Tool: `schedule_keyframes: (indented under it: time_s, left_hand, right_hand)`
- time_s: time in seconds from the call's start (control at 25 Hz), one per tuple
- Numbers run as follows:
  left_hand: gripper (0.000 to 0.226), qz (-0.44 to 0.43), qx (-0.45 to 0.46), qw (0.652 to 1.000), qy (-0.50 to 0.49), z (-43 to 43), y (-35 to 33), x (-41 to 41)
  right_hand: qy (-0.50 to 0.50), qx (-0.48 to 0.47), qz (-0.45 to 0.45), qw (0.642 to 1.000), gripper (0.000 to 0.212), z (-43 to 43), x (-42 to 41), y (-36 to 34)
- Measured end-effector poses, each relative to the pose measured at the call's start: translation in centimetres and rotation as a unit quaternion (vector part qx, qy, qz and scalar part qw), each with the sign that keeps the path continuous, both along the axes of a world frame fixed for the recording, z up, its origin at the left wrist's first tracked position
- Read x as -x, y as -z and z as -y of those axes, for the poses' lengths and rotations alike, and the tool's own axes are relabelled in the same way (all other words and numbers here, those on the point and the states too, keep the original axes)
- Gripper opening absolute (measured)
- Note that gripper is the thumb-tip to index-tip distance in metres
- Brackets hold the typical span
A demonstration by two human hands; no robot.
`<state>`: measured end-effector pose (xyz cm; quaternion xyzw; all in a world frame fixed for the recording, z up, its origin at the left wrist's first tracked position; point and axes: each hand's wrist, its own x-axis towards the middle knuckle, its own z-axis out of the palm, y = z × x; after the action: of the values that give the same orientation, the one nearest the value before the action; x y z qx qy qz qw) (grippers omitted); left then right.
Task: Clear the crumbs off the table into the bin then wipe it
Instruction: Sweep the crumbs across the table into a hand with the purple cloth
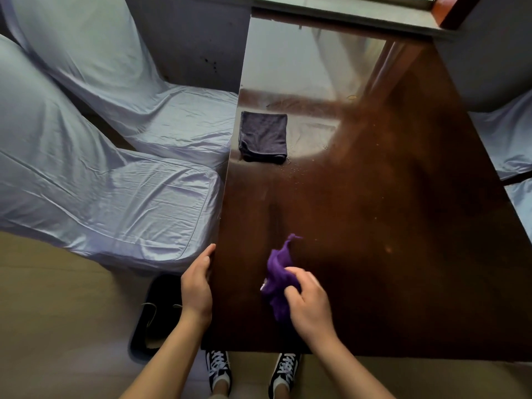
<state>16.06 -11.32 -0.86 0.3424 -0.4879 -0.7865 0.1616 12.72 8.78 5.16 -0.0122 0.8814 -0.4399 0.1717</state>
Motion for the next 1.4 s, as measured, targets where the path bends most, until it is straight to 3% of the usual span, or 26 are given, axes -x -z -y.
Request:
schedule_keyframes:
  time_s: [0.2,0.32,0.4,0.48,0.6,0.68,0.76,0.96,1.08,1.24,1.4]
  left_hand:
    - [0.031,0.002,-0.036,0.999,-0.024,0.1,-0.5,0.0]
    - [0.029,0.001,-0.069,0.997,-0.035,0.3,-0.5,-0.2]
    - [0.032,0.005,-0.088,0.995,-0.04,0.5,-0.4,-0.4]
    - [0.035,0.011,-0.104,0.994,-0.035,0.6,-0.4,-0.6]
    - [0.037,0.019,-0.116,0.993,-0.027,0.7,-0.6,-0.9]
    - [0.037,0.02,-0.12,0.992,-0.029,0.6,-0.8,-0.8]
    - [0.036,0.018,-0.119,0.992,-0.03,0.5,-0.9,-0.8]
    - [0.037,0.025,-0.181,0.982,-0.041,0.8,-0.8,-0.9]
    - [0.041,0.026,-0.257,0.965,-0.043,1.2,-0.6,-1.1]
    - [0.04,0.006,-0.301,0.953,-0.038,1.6,-0.1,-1.4]
    - [0.041,-0.005,-0.325,0.945,-0.022,1.7,0.4,-1.9]
  right_hand:
    - [0.104,0.208,0.088,0.969,0.031,-0.7,0.8,-1.5]
    - [0.182,0.252,0.117,0.943,0.032,-4.1,1.6,-1.4]
    - [0.204,0.223,0.141,0.943,0.034,-5.5,1.6,-0.7]
    - [0.185,0.109,0.127,0.968,0.03,-6.2,1.4,-0.1]
    - [0.133,-0.064,0.02,0.989,0.024,-6.5,0.9,-0.1]
    - [0.059,-0.168,-0.051,0.983,0.045,-6.1,0.6,-0.2]
    - [-0.009,-0.214,-0.087,0.973,0.056,-5.0,0.3,0.0]
    - [-0.063,-0.182,-0.146,0.97,0.053,0.6,-1.4,0.3]
    - [-0.123,-0.11,-0.127,0.978,0.052,3.2,-2.2,0.3]
    - [-0.059,0.014,-0.095,0.994,0.046,2.3,0.1,-0.1]
    - [-0.008,-0.044,-0.099,0.994,0.042,-1.7,1.4,0.3]
